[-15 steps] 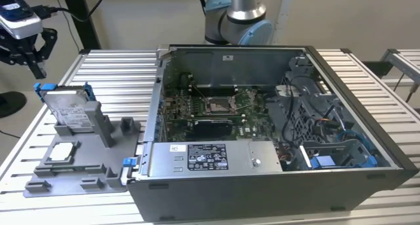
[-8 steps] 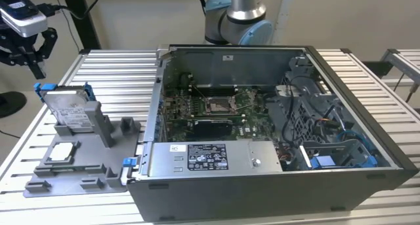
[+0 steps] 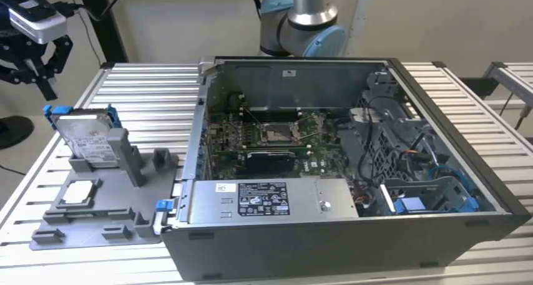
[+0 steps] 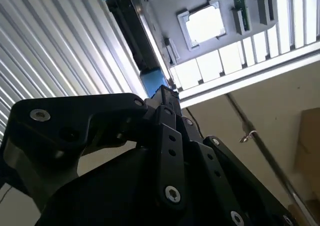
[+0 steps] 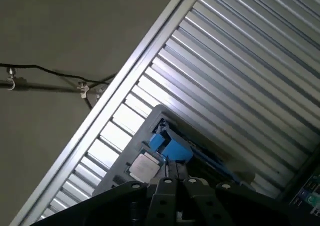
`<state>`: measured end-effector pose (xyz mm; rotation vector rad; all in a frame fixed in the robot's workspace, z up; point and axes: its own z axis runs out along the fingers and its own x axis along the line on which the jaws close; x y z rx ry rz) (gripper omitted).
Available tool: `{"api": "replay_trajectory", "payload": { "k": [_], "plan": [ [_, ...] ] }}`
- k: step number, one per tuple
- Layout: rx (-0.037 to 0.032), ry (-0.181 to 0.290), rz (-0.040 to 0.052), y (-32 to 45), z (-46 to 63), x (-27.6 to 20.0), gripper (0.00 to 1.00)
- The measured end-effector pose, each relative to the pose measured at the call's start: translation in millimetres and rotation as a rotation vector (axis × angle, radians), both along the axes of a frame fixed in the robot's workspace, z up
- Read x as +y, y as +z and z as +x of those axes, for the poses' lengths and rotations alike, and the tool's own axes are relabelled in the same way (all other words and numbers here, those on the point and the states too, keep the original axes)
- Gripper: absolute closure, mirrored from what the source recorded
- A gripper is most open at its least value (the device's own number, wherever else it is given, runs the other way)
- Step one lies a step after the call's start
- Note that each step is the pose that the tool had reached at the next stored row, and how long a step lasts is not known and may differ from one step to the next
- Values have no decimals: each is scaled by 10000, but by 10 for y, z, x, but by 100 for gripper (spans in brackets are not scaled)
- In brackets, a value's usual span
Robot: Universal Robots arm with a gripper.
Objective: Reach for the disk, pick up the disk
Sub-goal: 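Pick up the disk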
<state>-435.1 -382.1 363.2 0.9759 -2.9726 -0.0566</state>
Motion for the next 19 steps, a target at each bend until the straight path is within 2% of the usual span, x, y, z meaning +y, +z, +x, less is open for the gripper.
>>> {"api": "replay_trajectory", "payload": {
  "k": [12, 19],
  "plan": [
    [-6, 2186, -5, 0, 0, 0, 100],
    [-124, 3472, -31, 0, 0, 1, 100]
  ]
}}
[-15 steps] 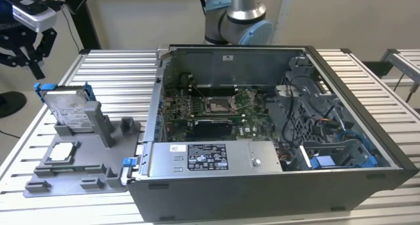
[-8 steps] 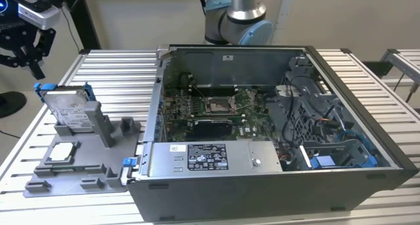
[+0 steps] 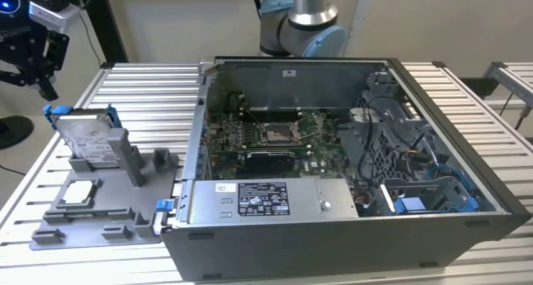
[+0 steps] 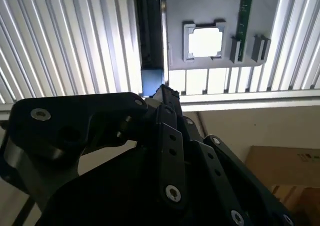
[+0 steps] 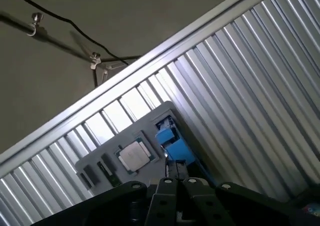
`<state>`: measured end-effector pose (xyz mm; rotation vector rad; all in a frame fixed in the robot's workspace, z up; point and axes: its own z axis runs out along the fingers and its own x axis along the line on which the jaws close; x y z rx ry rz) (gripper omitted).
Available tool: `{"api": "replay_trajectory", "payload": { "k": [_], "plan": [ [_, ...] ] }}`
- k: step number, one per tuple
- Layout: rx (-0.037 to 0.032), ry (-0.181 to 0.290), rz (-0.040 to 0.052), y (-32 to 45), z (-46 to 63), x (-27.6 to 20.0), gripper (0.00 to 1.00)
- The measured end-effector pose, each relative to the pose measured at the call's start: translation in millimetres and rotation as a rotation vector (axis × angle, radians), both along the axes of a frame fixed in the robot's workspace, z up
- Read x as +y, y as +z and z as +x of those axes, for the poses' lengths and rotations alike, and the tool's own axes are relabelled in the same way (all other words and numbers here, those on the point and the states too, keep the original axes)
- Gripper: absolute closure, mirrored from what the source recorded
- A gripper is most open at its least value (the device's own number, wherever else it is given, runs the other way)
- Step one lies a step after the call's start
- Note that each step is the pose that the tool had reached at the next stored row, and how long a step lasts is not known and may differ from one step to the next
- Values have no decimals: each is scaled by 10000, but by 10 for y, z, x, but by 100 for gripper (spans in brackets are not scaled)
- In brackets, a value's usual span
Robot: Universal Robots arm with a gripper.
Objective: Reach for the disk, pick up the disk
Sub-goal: 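Pick up the disk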
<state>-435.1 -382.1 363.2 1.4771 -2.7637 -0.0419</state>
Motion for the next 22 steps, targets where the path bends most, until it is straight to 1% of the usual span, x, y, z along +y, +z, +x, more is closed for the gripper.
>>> {"api": "replay_trajectory", "payload": {
  "k": [4, 9, 18, 20, 22],
  "plan": [
    [-67, 726, -3, 0, 0, 0, 100],
    [-133, 1625, -3, -2, 0, 0, 100],
    [-293, 3265, -4, -5, 0, 0, 100],
    [-313, 3629, -2, -7, 0, 0, 100],
    [-318, 3988, 2, -8, 0, 0, 100]
  ]
}}
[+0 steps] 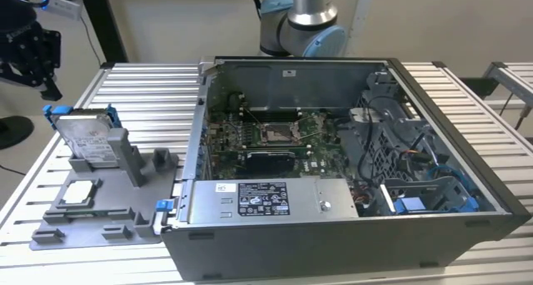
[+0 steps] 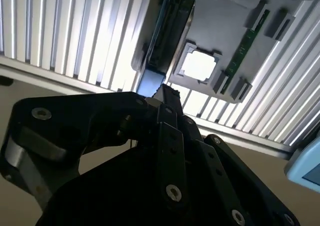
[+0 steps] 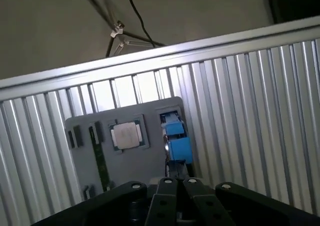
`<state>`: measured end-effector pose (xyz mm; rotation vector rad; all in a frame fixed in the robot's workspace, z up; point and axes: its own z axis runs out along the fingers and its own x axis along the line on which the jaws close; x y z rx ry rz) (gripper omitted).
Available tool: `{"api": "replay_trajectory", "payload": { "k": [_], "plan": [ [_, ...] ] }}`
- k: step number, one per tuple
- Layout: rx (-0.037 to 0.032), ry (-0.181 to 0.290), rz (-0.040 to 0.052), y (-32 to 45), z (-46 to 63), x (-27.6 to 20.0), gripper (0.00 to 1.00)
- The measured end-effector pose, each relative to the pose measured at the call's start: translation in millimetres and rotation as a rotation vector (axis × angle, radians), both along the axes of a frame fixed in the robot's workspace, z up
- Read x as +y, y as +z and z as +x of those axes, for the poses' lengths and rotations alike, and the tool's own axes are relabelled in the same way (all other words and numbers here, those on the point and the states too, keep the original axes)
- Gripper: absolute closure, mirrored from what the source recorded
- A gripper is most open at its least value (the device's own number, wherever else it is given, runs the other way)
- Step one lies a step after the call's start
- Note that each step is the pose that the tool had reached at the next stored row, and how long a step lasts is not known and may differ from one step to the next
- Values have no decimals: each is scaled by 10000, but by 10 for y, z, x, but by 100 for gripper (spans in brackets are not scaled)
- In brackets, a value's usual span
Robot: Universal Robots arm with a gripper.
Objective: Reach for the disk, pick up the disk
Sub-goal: 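Pick up the disk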
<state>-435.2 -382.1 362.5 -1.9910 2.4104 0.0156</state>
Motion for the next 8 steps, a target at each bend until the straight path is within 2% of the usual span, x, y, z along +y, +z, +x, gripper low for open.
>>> {"api": "replay_trajectory", "payload": {
  "k": [8],
  "plan": [
    [-2, 1296, 1, -4, 1, 0, 100]
  ]
}}
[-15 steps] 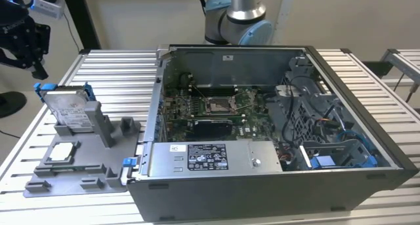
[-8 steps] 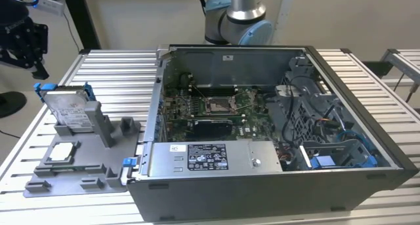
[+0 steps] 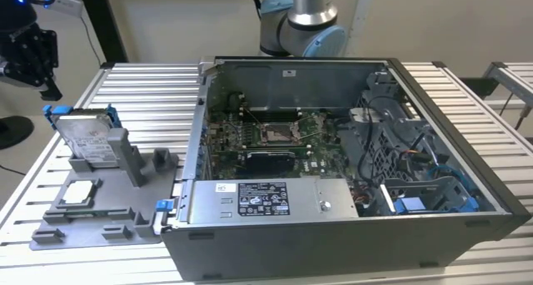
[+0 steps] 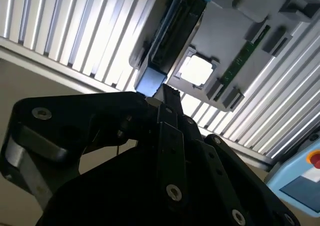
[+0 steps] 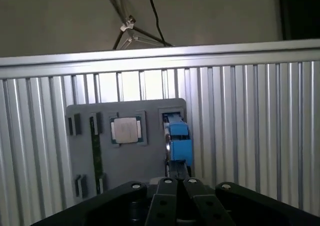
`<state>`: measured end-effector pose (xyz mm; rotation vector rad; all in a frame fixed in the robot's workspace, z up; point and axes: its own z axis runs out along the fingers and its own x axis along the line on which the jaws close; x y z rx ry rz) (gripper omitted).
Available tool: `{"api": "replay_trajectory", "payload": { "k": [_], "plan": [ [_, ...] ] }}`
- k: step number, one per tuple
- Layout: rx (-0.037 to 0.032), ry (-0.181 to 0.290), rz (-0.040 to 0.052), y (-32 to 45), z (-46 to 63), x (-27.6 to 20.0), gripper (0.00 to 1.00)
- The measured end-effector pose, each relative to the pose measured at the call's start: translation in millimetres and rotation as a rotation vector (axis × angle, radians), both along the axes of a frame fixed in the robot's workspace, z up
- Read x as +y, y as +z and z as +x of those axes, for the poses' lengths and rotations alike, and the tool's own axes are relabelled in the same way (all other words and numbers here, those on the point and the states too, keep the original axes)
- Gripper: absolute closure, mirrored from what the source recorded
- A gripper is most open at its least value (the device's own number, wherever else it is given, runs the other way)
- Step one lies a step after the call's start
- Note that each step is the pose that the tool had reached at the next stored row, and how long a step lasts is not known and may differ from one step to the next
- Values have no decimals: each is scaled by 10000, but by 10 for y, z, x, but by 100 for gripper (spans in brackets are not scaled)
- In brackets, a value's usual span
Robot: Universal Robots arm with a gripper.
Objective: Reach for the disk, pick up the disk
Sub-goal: 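Pick up the disk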
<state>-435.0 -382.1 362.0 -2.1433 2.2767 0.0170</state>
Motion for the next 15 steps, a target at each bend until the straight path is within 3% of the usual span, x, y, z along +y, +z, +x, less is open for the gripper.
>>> {"api": "replay_trajectory", "payload": {
  "k": [3, 15],
  "plan": [
    [1, 181, 0, 0, 3, 0, 100],
    [2, 192, -1, -11, 8, -1, 100]
  ]
}}
